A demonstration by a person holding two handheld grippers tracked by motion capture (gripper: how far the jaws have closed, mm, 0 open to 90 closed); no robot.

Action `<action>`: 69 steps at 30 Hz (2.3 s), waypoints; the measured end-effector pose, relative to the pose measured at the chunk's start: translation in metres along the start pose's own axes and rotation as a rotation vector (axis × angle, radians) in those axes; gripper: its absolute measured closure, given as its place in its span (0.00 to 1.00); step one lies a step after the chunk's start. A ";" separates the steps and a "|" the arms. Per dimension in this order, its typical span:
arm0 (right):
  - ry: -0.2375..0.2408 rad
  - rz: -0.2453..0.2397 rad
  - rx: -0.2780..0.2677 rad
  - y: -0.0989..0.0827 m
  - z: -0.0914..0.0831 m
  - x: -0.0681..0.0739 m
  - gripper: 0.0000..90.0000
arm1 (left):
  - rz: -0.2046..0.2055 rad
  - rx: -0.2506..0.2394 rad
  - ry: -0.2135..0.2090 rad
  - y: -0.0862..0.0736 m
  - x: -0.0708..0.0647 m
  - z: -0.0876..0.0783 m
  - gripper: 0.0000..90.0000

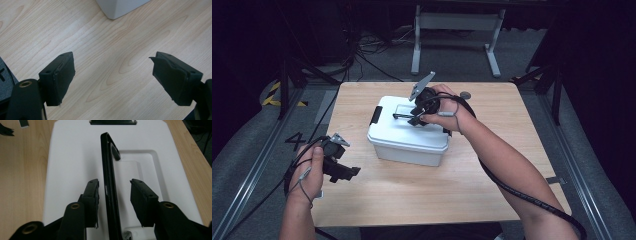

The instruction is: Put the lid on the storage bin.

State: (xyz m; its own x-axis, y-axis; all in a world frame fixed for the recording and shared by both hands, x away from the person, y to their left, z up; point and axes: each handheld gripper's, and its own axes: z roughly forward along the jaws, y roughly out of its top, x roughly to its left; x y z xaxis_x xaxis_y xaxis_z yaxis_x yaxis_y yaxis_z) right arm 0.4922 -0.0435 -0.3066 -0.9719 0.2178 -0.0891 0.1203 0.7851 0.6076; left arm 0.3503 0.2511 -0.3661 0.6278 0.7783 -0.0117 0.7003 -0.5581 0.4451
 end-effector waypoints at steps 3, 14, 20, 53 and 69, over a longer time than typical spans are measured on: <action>0.012 0.013 -0.013 0.000 -0.003 0.002 0.59 | -0.002 0.002 0.001 0.000 0.000 0.000 0.21; 0.015 0.054 -0.097 0.003 -0.037 0.007 0.53 | -0.013 -0.005 0.004 -0.005 0.000 -0.004 0.21; 0.009 0.093 -0.130 -0.005 -0.058 0.007 0.52 | -0.004 -0.003 0.001 -0.002 -0.001 -0.003 0.21; -0.140 0.260 -0.147 -0.092 -0.141 0.003 0.43 | -0.011 -0.013 0.005 0.007 0.003 0.002 0.20; -0.207 0.314 -0.119 -0.153 -0.146 0.003 0.38 | -0.020 0.014 0.023 0.006 0.005 0.008 0.20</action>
State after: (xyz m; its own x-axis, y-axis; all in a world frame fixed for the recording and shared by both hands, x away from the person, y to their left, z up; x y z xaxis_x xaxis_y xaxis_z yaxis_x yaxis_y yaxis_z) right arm 0.4408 -0.2482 -0.2846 -0.8290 0.5582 -0.0342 0.3690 0.5920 0.7165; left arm 0.3605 0.2494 -0.3704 0.6056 0.7958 0.0005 0.7175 -0.5463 0.4321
